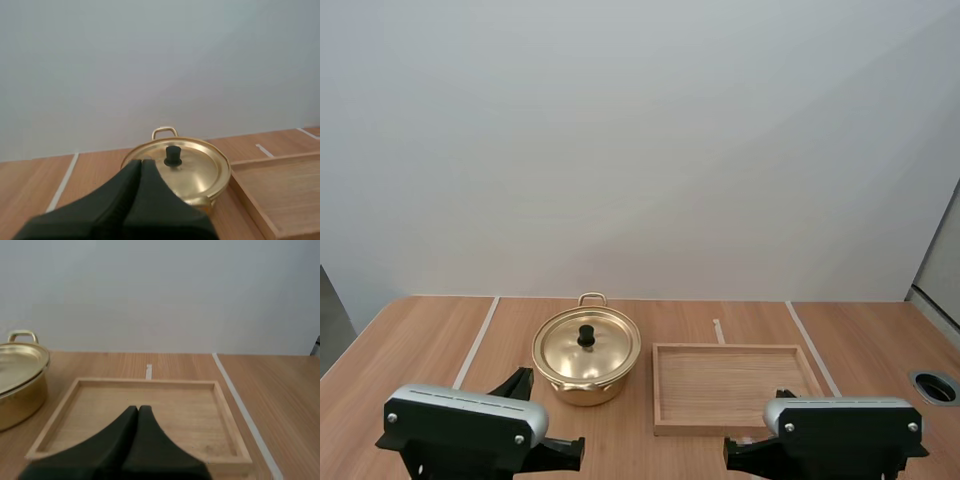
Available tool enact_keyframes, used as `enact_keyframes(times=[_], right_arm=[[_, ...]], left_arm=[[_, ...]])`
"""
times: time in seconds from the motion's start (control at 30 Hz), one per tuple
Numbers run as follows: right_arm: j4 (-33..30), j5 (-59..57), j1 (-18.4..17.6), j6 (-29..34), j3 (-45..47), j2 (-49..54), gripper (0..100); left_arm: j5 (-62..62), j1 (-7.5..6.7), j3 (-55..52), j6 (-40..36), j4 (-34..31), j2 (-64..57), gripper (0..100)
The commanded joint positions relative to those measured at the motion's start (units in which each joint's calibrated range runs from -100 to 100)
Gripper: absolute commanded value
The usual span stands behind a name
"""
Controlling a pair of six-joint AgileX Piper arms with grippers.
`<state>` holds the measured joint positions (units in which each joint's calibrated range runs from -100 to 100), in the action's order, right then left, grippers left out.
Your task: Open the lid, put the grape in the pot, and close it
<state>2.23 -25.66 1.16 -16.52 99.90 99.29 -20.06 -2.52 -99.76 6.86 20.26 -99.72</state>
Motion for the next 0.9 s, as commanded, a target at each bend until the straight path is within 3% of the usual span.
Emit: enact_keyframes(times=[0.0, 0.87], right_arm=[[-1.9, -4.7, 0.1, 0.5, 0.1, 0.1, 0], [-2.8, -3.8, -1.4, 0.5, 0.1, 0.7, 0]], left_arm=[[-12.3, -0.12, -0.2, -0.8, 0.5, -0.3, 0], [-11.5, -0.12, -0.2, -0.6, 0.4, -0.3, 0]])
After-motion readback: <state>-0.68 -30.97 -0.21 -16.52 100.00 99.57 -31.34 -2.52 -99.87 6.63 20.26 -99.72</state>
